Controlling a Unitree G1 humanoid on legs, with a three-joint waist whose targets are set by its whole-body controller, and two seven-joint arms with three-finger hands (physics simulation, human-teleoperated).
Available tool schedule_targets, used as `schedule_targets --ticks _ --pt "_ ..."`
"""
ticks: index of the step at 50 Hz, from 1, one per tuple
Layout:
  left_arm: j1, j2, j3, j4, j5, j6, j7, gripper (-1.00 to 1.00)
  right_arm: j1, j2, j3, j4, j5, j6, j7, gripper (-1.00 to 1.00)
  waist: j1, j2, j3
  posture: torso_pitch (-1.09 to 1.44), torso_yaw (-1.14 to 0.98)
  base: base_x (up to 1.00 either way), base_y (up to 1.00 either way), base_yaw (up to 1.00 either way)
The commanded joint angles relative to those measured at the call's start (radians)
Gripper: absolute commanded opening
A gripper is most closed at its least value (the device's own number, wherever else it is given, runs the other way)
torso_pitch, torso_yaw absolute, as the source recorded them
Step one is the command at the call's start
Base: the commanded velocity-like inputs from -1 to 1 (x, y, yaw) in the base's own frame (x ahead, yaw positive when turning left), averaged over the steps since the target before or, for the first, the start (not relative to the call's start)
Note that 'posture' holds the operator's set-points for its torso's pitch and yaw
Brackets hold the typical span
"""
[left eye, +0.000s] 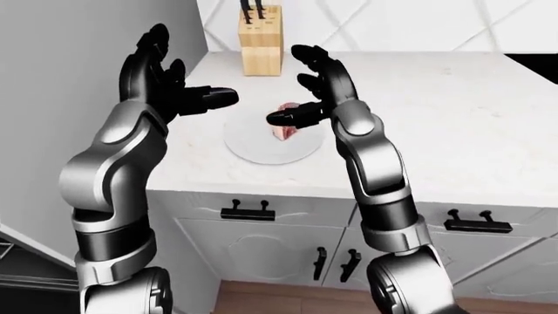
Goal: Place the steak on the top rack of the oven.
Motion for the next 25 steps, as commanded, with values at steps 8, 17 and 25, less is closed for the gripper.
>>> schedule_targets --ticks 8,17,25 --pt "-0.032 0.012 0.010 -0.023 0.001 -0.036 -0.003 1.00 -0.001 -0.004 0.011 -0.063 -0.067 -0.014 0.024 0.60 -0.001 0.005 -0.028 0.00 0.00 0.00 0.00 0.00" --pt "-0.031 0.010 0.009 -0.022 0.004 -0.038 -0.004 1.00 0.030 0.012 0.006 -0.027 -0.103 -0.057 0.032 0.85 -0.002 0.006 -0.029 0.00 0.00 0.00 0.00 0.00" --pt "-0.033 0.010 0.010 -0.018 0.004 -0.041 -0.004 1.00 0.013 0.011 -0.003 0.039 -0.095 -0.089 0.022 0.87 -0.002 0.007 -0.030 0.00 0.00 0.00 0.00 0.00"
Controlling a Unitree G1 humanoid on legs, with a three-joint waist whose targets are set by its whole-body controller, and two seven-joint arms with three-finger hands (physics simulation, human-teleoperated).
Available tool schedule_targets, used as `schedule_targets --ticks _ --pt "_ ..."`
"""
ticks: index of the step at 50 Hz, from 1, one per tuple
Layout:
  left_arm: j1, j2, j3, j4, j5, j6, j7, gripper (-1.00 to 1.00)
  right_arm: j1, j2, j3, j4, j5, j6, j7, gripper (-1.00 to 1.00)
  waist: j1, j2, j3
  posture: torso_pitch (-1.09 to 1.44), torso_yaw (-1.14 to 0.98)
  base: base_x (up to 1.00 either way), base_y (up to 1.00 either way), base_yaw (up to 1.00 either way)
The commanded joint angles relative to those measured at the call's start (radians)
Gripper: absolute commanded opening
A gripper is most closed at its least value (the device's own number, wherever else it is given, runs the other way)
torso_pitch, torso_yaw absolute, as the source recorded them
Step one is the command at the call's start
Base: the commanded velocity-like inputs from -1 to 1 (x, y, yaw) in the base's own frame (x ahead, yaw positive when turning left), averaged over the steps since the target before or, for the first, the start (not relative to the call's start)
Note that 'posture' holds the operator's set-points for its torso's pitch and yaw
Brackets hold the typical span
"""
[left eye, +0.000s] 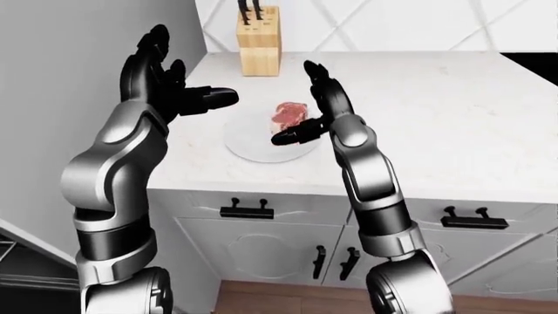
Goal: Place the steak on the top rack of the oven.
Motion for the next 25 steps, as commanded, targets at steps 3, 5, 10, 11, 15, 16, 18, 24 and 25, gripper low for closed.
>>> schedule_targets --ticks 3,5,10,11,15,16,18,24,25 --pt "-0.034 0.011 0.010 -0.036 -0.003 -0.023 0.003 1.00 -0.059 -0.008 -0.009 0.001 0.004 -0.051 -0.014 0.87 0.000 0.004 -0.030 0.00 0.00 0.00 0.00 0.00" --pt "-0.034 0.011 0.010 -0.040 -0.004 -0.021 0.004 1.00 -0.071 -0.009 -0.011 0.016 0.007 -0.053 -0.018 0.87 0.000 0.004 -0.031 0.00 0.00 0.00 0.00 0.00" --pt "-0.033 0.012 0.011 -0.044 -0.007 -0.017 0.005 1.00 -0.116 -0.019 -0.014 0.083 0.012 -0.075 -0.030 0.87 0.000 0.004 -0.031 0.00 0.00 0.00 0.00 0.00" --pt "-0.033 0.012 0.011 -0.046 -0.008 -0.014 0.005 1.00 -0.125 -0.021 -0.014 0.095 0.012 -0.077 -0.030 0.87 0.000 0.004 -0.031 0.00 0.00 0.00 0.00 0.00" --pt "-0.035 0.015 0.015 -0.050 -0.014 -0.009 0.007 1.00 -0.149 -0.024 -0.014 0.152 0.011 -0.100 -0.034 0.87 0.000 0.004 -0.031 0.00 0.00 0.00 0.00 0.00" --pt "-0.034 0.015 0.015 -0.050 -0.014 -0.009 0.008 1.00 -0.154 -0.023 -0.015 0.164 0.011 -0.104 -0.035 0.87 0.000 0.004 -0.031 0.00 0.00 0.00 0.00 0.00" --pt "-0.033 0.015 0.013 -0.049 -0.014 -0.012 0.008 1.00 -0.162 -0.024 -0.018 0.202 0.015 -0.128 -0.040 0.87 0.000 0.005 -0.032 0.00 0.00 0.00 0.00 0.00" --pt "-0.031 0.016 0.013 -0.047 -0.014 -0.015 0.005 1.00 -0.211 -0.028 -0.026 0.328 0.025 -0.190 -0.060 0.87 0.000 0.006 -0.033 0.00 0.00 0.00 0.00 0.00" --pt "-0.032 0.016 0.014 -0.047 -0.015 -0.014 0.005 1.00 -0.218 -0.028 -0.026 0.352 0.026 -0.202 -0.064 0.87 0.000 0.006 -0.034 0.00 0.00 0.00 0.00 0.00"
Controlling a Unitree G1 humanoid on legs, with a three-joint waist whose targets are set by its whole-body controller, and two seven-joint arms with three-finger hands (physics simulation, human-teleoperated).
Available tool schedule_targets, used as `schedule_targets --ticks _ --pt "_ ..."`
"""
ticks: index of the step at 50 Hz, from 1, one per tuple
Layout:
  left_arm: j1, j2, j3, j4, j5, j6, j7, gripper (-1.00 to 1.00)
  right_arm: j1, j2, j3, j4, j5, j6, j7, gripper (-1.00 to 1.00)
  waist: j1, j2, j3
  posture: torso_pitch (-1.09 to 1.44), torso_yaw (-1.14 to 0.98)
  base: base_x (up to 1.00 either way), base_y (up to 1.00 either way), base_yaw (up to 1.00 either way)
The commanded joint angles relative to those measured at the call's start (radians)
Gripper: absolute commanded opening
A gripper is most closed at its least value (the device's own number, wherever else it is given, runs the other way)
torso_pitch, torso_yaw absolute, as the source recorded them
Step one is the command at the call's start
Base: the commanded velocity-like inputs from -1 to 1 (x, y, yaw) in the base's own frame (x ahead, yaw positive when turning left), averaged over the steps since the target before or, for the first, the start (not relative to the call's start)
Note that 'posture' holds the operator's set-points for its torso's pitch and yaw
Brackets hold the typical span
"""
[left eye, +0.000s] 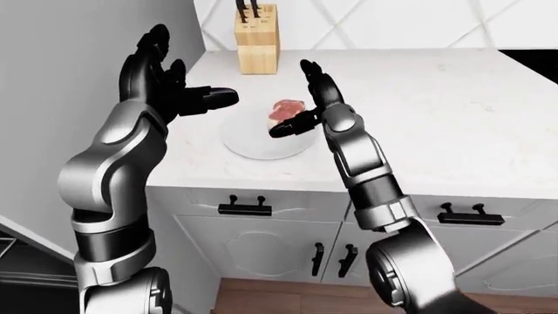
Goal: Place the steak on the top rack of the oven.
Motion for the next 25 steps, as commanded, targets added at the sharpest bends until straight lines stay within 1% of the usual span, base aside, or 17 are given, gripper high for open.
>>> schedule_targets --ticks 1,8,10,14,23,25 --pt "-0.035 0.014 0.013 -0.029 -0.001 -0.029 -0.002 1.00 -0.050 -0.005 -0.003 -0.005 0.001 -0.065 -0.016 0.87 0.000 0.004 -0.032 0.00 0.00 0.00 0.00 0.00" --pt "-0.038 0.014 0.013 -0.026 -0.004 -0.030 0.002 1.00 -0.089 -0.012 -0.006 0.090 0.004 -0.111 -0.028 0.87 -0.001 0.004 -0.032 0.00 0.00 0.00 0.00 0.00" --pt "-0.038 0.013 0.010 -0.024 -0.003 -0.031 0.002 1.00 -0.096 -0.015 -0.010 0.110 0.006 -0.120 -0.031 0.81 -0.001 0.004 -0.032 0.00 0.00 0.00 0.00 0.00" --pt "-0.038 0.011 0.008 -0.016 0.001 -0.038 0.000 1.00 -0.105 -0.016 -0.011 0.147 0.010 -0.141 -0.036 0.81 0.000 0.004 -0.033 0.00 0.00 0.00 0.00 0.00" --pt "-0.037 0.010 0.008 -0.016 0.003 -0.040 -0.002 1.00 -0.098 -0.012 -0.009 0.165 0.014 -0.155 -0.038 0.82 -0.001 0.003 -0.033 0.00 0.00 0.00 0.00 0.00" --pt "-0.035 0.009 0.007 -0.015 0.004 -0.042 -0.003 1.00 -0.093 -0.011 -0.008 0.162 0.014 -0.154 -0.038 0.80 0.000 0.003 -0.033 0.00 0.00 0.00 0.00 0.00"
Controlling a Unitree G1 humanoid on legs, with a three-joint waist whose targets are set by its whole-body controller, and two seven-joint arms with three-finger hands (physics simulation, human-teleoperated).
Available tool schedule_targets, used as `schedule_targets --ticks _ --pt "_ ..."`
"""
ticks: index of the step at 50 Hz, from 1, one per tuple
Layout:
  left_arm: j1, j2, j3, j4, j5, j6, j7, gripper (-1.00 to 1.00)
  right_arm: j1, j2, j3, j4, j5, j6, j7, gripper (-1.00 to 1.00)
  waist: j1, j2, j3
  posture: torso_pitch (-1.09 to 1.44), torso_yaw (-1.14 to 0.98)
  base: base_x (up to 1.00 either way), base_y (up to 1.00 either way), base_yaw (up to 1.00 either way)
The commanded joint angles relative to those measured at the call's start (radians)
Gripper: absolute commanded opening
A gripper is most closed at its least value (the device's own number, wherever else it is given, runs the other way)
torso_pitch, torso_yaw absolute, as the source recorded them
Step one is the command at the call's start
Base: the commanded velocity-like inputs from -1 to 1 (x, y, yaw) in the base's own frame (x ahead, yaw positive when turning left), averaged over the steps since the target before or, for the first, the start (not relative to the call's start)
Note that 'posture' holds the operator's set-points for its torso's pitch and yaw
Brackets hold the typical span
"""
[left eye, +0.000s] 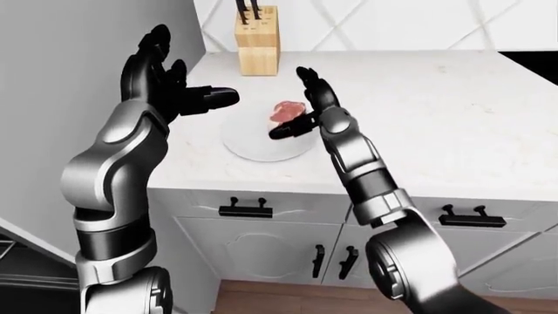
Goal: Place the steak on the top rack of the oven.
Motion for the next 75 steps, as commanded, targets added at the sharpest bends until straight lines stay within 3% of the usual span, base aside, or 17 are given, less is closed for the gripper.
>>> schedule_targets --ticks 1,8,18,38,58,75 --pt "-0.032 0.012 0.011 -0.030 0.001 -0.031 -0.003 1.00 -0.040 -0.005 -0.002 -0.043 -0.003 -0.026 -0.006 0.78 0.000 0.004 -0.031 0.00 0.00 0.00 0.00 0.00" --pt "-0.031 0.011 0.012 -0.035 0.002 -0.027 -0.002 1.00 -0.034 -0.003 -0.003 -0.026 0.000 -0.042 -0.010 0.48 0.000 0.004 -0.031 0.00 0.00 0.00 0.00 0.00" --pt "-0.031 0.011 0.011 -0.034 0.002 -0.027 -0.002 1.00 -0.033 -0.004 -0.004 -0.018 0.003 -0.048 -0.016 0.58 -0.001 0.004 -0.031 0.00 0.00 0.00 0.00 0.00" --pt "-0.035 0.013 0.014 -0.039 -0.006 -0.019 0.005 1.00 -0.053 0.011 0.015 0.055 -0.071 -0.096 -0.049 0.61 -0.001 0.006 -0.031 0.00 0.00 0.00 0.00 0.00" --pt "-0.034 0.010 0.010 -0.034 -0.002 -0.023 0.003 1.00 -0.080 0.020 0.013 0.104 -0.103 -0.120 -0.080 0.51 -0.001 0.006 -0.031 0.00 0.00 0.00 0.00 0.00" --pt "-0.037 0.010 0.011 -0.033 -0.001 -0.020 0.003 1.00 -0.111 0.034 0.006 0.262 -0.127 -0.225 -0.210 0.36 -0.001 0.009 -0.033 0.00 0.00 0.00 0.00 0.00"
